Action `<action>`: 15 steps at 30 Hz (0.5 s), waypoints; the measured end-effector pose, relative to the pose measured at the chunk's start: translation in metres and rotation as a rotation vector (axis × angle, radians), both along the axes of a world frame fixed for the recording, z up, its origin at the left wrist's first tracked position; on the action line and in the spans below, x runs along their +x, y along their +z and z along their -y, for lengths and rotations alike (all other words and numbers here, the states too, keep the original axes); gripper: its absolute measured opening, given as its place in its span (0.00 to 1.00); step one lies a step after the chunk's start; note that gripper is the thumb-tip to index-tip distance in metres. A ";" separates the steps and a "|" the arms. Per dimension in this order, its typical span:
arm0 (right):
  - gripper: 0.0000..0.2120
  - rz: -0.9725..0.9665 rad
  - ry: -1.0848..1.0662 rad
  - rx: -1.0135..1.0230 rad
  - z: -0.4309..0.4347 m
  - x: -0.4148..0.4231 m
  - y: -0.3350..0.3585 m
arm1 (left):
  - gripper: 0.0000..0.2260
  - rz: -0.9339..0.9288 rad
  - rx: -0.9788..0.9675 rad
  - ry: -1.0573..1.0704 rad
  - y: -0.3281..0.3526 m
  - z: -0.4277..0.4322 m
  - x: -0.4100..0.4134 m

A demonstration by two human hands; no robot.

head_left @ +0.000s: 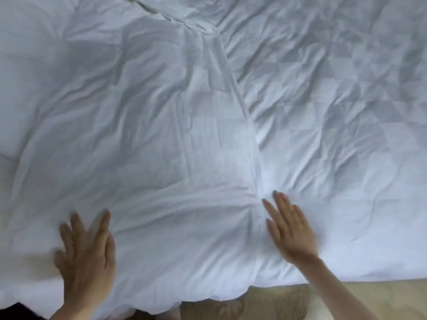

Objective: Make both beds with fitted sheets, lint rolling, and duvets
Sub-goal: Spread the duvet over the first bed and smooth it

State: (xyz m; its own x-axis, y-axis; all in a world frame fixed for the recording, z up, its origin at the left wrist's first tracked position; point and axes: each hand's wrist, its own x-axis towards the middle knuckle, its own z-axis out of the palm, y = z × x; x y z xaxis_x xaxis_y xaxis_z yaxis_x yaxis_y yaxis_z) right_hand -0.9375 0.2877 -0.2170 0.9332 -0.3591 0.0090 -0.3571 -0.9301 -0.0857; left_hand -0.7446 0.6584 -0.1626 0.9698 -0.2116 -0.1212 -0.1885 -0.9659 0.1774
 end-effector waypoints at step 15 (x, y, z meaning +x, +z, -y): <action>0.23 -0.072 -0.009 0.103 0.313 -0.214 0.012 | 0.25 -0.256 -0.166 -0.364 -0.028 0.430 -0.274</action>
